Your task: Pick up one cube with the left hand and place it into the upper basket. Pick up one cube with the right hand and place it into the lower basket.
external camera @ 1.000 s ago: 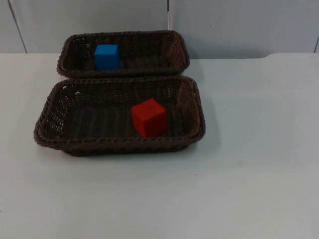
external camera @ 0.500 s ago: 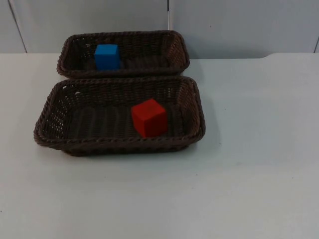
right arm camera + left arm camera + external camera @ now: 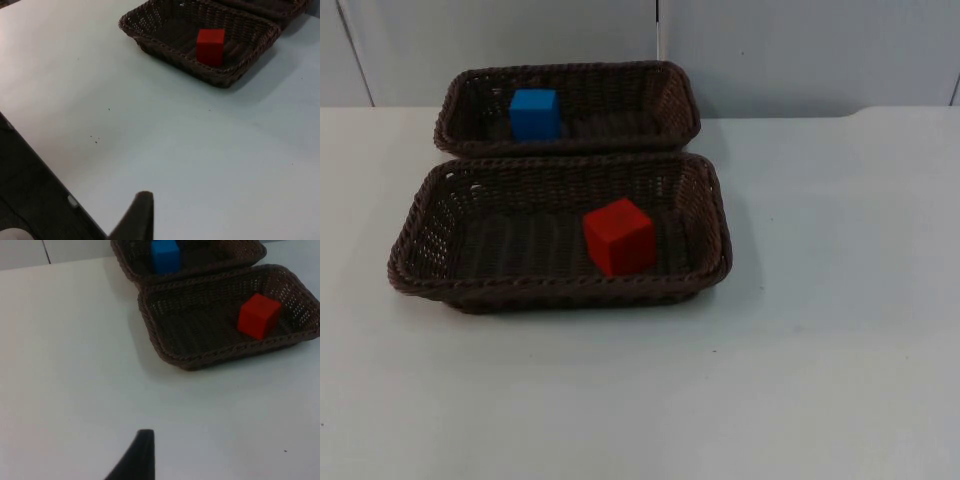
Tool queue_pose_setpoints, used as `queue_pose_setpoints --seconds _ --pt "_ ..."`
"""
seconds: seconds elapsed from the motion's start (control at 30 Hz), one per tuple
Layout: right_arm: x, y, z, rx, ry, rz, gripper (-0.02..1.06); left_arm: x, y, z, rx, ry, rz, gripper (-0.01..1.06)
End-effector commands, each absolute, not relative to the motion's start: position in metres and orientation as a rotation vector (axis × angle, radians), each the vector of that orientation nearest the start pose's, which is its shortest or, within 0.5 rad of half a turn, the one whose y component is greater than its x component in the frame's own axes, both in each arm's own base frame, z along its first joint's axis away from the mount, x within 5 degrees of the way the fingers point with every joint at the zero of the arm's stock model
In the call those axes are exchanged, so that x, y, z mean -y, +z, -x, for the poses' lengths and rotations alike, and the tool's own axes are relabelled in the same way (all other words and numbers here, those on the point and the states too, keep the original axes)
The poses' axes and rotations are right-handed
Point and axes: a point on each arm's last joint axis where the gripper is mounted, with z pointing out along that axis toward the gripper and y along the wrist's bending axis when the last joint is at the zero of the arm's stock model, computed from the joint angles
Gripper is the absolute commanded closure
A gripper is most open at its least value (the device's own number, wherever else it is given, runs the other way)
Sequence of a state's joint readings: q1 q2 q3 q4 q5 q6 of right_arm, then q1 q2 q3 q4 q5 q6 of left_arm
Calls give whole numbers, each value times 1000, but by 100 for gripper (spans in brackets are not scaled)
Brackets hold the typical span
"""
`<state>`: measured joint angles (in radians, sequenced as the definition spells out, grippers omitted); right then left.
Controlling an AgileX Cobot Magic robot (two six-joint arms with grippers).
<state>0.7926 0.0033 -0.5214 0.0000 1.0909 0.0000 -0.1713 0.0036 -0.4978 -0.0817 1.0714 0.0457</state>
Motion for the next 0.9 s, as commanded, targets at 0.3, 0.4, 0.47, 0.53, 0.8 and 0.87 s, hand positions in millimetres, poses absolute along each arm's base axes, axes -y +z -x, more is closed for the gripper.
queue_pose_setpoints --seconds 0.3,0.4,0.47,0.53,0.8,0.87 --pt "5 280 5 -1927 496 792 -1 6 275 6 -2053 -186 -229 0" --pt "5 280 5 -1927 496 792 -1 6 275 6 -2053 -186 -229 0" --pt "5 280 5 -1927 496 792 -1 6 275 6 -2053 -186 -229 0" --pt "5 280 5 -1927 496 792 -1 6 275 6 -2053 -186 -229 0" --pt "5 280 5 -1927 496 792 -1 6 275 6 -2053 -186 -229 0" --pt "5 280 5 -1927 496 792 -1 6 275 6 -2053 -186 -229 0"
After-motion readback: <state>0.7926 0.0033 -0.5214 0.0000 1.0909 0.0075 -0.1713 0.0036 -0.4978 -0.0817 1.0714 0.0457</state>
